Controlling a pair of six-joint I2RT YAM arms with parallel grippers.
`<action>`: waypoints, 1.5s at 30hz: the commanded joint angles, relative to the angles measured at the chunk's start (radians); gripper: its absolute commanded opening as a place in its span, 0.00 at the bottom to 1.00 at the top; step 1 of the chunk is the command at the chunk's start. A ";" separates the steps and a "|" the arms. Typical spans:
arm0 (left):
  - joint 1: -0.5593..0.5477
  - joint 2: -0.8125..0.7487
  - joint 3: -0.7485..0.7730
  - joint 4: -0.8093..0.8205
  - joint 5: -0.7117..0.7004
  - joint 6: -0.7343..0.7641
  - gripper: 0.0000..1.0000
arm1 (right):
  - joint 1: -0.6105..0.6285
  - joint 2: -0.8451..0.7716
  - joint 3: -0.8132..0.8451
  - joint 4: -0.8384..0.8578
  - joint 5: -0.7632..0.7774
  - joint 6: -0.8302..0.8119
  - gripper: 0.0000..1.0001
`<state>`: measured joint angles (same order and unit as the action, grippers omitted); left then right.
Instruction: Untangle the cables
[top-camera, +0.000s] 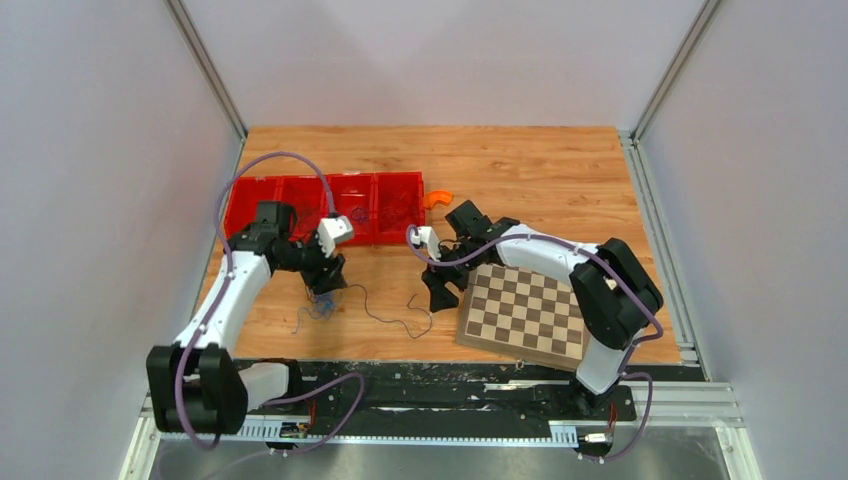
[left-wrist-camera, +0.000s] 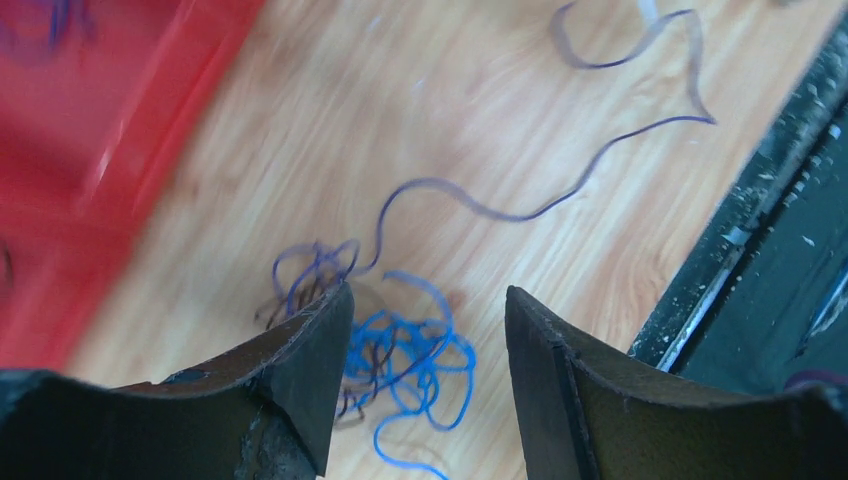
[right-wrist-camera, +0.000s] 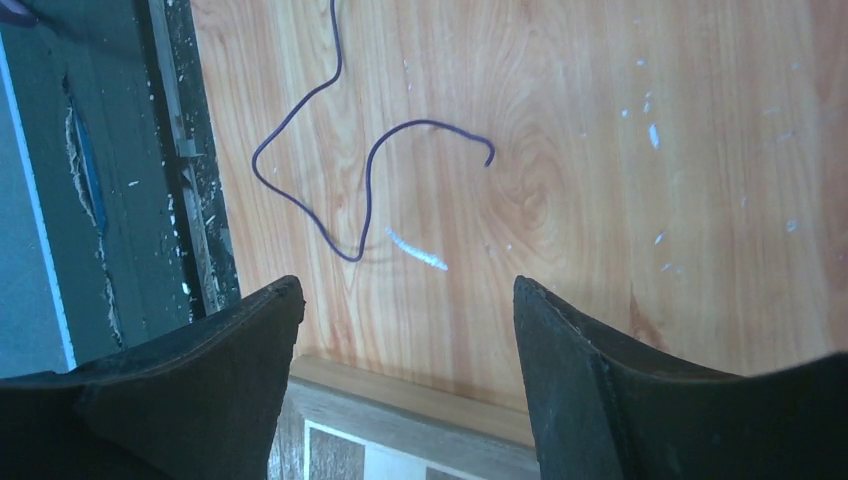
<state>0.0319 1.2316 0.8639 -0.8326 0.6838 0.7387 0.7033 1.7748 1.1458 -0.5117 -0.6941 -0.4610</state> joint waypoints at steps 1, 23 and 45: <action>-0.175 -0.094 -0.052 -0.003 0.095 0.159 0.66 | -0.046 -0.080 -0.014 -0.004 -0.011 0.018 0.75; -0.847 0.294 0.101 0.232 -0.276 0.092 0.03 | -0.338 -0.220 0.023 0.001 -0.079 0.166 0.82; -0.645 0.103 0.841 0.342 -0.025 -0.697 0.00 | -0.086 -0.420 -0.197 0.749 0.003 0.321 0.93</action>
<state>-0.6434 1.3464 1.6791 -0.5690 0.6018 0.2031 0.5697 1.2915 0.9466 0.0868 -0.7410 -0.1230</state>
